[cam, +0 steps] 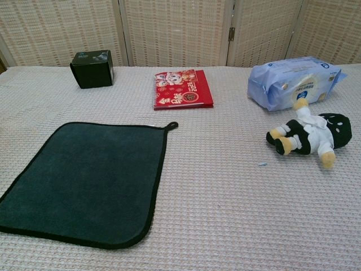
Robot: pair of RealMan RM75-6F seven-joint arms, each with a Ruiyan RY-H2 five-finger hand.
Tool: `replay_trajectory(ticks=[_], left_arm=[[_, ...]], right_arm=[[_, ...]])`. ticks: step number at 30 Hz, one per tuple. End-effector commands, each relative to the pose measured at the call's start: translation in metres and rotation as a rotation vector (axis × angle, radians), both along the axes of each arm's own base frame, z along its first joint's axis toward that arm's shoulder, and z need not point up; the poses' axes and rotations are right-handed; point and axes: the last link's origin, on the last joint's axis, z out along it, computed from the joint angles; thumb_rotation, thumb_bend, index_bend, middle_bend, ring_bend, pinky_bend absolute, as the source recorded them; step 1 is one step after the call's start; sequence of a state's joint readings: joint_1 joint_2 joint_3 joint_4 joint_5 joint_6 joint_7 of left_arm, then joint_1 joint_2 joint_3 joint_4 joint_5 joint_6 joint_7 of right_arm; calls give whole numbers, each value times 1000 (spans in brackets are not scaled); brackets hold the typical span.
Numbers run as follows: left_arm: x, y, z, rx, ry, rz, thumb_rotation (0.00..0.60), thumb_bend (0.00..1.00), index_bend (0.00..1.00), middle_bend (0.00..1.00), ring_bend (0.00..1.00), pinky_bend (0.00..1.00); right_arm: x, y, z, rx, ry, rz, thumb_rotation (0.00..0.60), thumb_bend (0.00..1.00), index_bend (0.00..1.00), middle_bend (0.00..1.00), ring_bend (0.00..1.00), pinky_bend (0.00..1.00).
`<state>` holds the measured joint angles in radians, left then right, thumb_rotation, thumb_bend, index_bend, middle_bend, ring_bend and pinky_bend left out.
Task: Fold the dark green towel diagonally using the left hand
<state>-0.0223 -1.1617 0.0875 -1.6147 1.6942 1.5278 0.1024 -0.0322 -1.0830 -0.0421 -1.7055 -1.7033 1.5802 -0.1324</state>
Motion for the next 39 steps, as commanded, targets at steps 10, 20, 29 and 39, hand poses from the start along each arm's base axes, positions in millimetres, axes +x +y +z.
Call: replay_trajectory(ticks=[10, 20, 29, 39], left_arm=[[6, -4, -7, -22, 12, -28, 600, 341, 0, 0, 3, 0], [28, 19, -15, -10, -5, -166, 600, 342, 58, 325, 431, 562], [64, 90, -51, -139, -164, -191, 600, 343, 341, 1000, 1000, 1000], [94, 171, -94, -166, -186, -62, 600, 407, 416, 1000, 1000, 1000]], right_arm=[[2, 7, 0, 14, -5, 23, 600, 269, 0, 0, 0, 0], [9, 12, -1, 17, -19, 67, 600, 270, 0, 0, 0, 0], [5, 4, 2, 10, -31, 50, 600, 270, 0, 0, 0, 0], [-6, -9, 4, 6, -47, -6, 600, 269, 0, 0, 0, 0]])
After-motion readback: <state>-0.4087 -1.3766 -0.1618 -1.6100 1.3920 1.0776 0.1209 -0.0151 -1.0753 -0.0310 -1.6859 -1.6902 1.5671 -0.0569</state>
